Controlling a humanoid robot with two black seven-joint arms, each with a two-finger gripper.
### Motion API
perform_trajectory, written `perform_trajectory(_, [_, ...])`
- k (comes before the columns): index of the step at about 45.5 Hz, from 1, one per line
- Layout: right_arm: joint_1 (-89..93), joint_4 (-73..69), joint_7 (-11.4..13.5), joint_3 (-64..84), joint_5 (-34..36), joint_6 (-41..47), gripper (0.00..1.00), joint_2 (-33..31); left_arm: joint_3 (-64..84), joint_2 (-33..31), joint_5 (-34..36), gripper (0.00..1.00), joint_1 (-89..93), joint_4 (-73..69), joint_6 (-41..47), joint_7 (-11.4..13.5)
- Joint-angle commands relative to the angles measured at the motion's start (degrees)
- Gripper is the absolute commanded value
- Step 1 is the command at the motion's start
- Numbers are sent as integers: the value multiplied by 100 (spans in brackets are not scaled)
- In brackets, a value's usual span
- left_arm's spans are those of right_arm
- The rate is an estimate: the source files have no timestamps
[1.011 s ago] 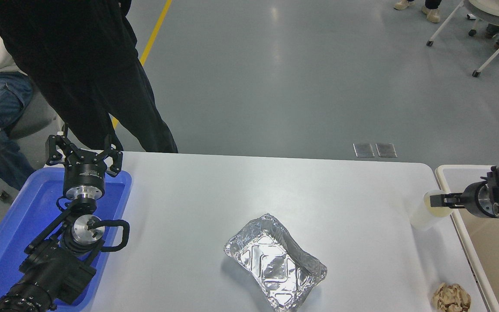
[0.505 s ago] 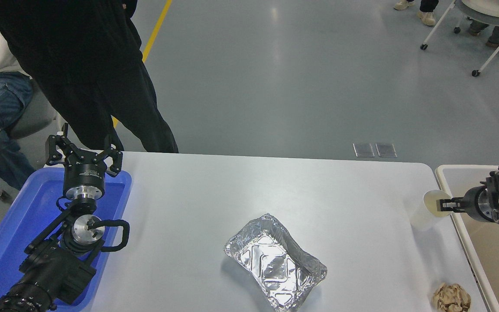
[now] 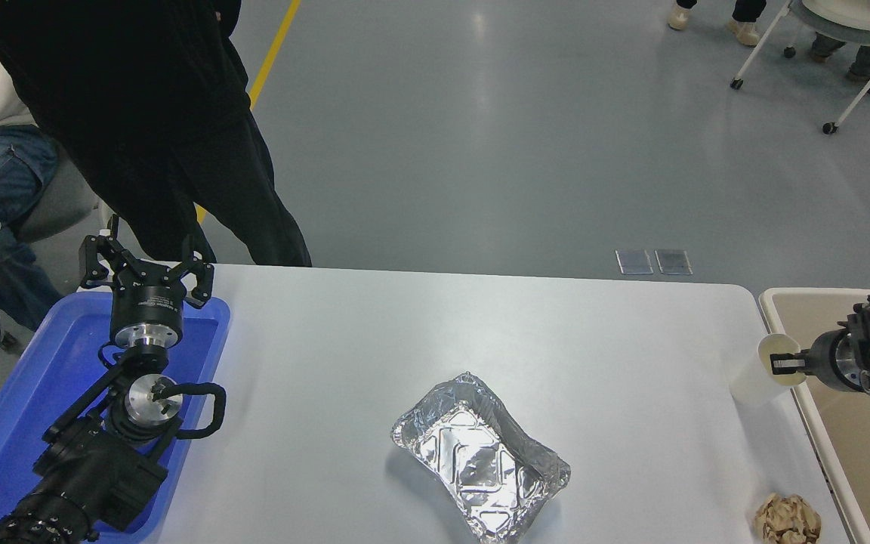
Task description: Pick up paper cup place in dustbin
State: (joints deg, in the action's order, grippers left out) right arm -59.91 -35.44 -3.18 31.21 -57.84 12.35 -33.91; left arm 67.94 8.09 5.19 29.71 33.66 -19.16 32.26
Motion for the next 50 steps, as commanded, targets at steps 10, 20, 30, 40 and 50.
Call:
perform_trajectory(10, [-828,-480,-174,-186,335,636,0,-537,0,0,0,99,0,0,0,0])
perform_trajectory(20, [-1988,-1464,-174,-80,370,1331,0,-1346,0,0,0,99,9,0,0,0])
perform_trajectory(30, [-3271,-2159,-130,323,370,1946,0,-1918,0,0,0,99,9,0,0,0])
perform_trajectory(40, [-4335,-2511,-130,693,370,2623,0,-2305,0,0,0,99,0,0,0,0])
perform_trajectory(50, [-5118,-2669,-104,711,326,3265,0,-2577,0,0,0,99,9,0,0,0])
